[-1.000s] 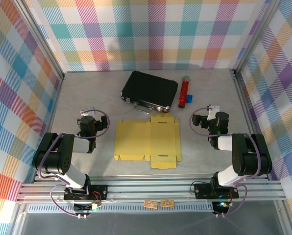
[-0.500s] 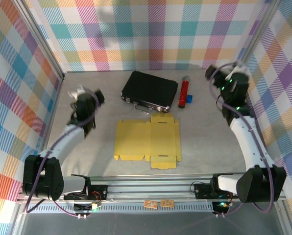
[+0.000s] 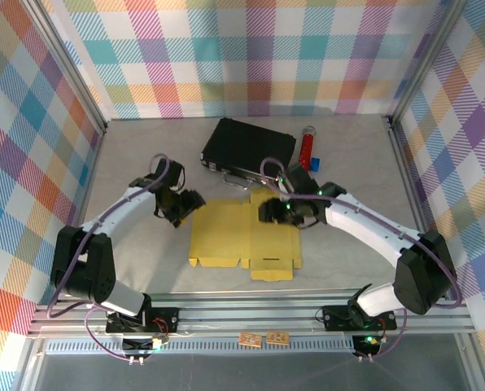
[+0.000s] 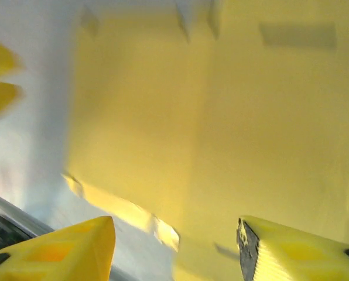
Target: Fold the paper box
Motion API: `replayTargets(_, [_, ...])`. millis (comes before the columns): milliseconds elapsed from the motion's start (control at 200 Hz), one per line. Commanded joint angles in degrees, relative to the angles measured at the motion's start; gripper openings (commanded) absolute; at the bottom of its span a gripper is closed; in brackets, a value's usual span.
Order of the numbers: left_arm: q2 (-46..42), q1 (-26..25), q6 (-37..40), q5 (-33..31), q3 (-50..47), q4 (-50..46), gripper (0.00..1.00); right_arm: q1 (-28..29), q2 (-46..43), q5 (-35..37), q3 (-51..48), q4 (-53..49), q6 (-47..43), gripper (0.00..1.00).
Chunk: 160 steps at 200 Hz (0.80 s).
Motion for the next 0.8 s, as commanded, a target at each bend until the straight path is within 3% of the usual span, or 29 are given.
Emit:
replayTargets(0, [-2.7,-4.4,-1.0,7.5,2.8,-2.8,0.61,-5.7,-7.3,-2.4,-6.5,1.7,4.6,0.58])
replayTargets(125, [5.4,-13.8,-2.0,7.4,8.4,-1.3,0.57,-16.6,-5.8,-11.0,-11.6,7.7,5.7,0.62])
replayTargets(215, [10.5,-16.1,-4.4,7.7,8.9,1.8,0.51,-20.4,-1.2,-15.9,-10.4,8.1,4.4,0.62])
replayTargets(325, [13.7,-16.1,-7.2,7.7,6.8,6.7,0.48,-20.0,0.3,-19.0,-10.1,7.4,5.2,0.64])
replayTargets(585, [20.0,-14.0,-2.0,3.7,4.1,6.9,0.44,-19.0,-10.3,-19.3,-19.5,0.1,6.6,0.66])
replayTargets(795, [22.6,-13.9,1.1,0.7,2.6,5.1,0.43,-13.9,-11.5,-24.6,-28.8,7.7,12.0,0.67])
